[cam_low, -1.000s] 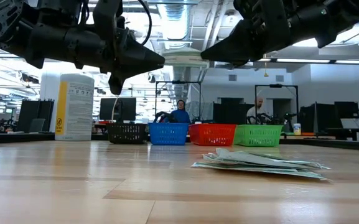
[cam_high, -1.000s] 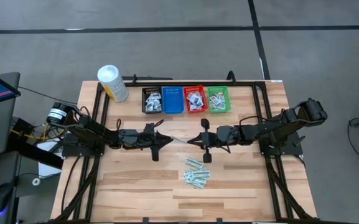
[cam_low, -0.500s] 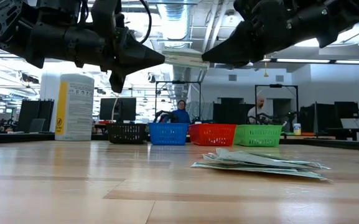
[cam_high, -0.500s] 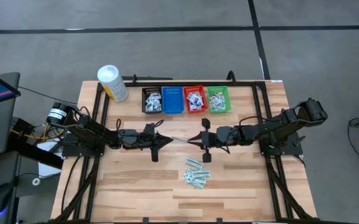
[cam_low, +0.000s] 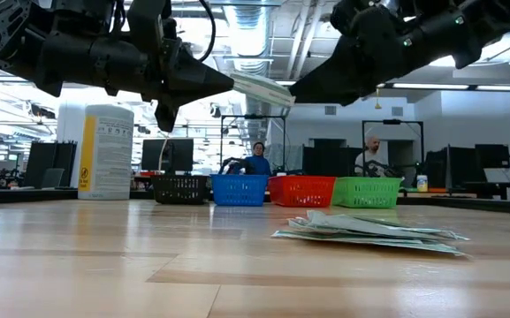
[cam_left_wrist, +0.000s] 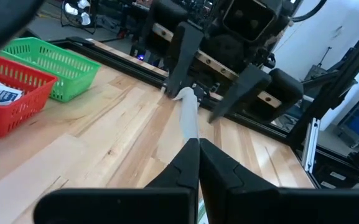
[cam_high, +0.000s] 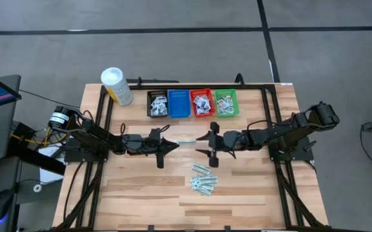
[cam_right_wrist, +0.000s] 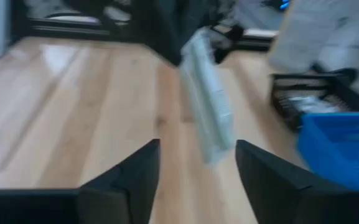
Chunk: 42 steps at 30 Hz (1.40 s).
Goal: Pick & Place First Aid Supplies
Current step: Put the green pad into the blue bin
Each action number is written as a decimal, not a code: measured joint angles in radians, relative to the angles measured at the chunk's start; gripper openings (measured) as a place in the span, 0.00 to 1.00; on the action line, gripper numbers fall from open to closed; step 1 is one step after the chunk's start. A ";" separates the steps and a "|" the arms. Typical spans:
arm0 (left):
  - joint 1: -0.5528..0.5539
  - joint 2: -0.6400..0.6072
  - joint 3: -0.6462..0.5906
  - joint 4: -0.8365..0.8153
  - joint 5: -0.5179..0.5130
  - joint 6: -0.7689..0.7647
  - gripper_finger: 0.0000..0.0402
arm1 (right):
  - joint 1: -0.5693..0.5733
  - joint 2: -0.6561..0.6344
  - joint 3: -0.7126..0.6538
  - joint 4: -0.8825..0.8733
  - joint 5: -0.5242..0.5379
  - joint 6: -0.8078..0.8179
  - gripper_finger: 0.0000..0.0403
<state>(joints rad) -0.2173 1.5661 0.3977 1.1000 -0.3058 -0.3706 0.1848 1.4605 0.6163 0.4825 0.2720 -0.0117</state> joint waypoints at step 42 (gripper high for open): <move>0.620 -0.101 0.127 -0.506 0.337 -0.006 0.01 | -0.021 0.000 0.000 -0.161 -0.049 0.065 0.58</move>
<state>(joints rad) 0.4032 1.4647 0.5245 0.5939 0.0311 -0.3767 0.1638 1.4605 0.6159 0.3215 0.2233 0.0532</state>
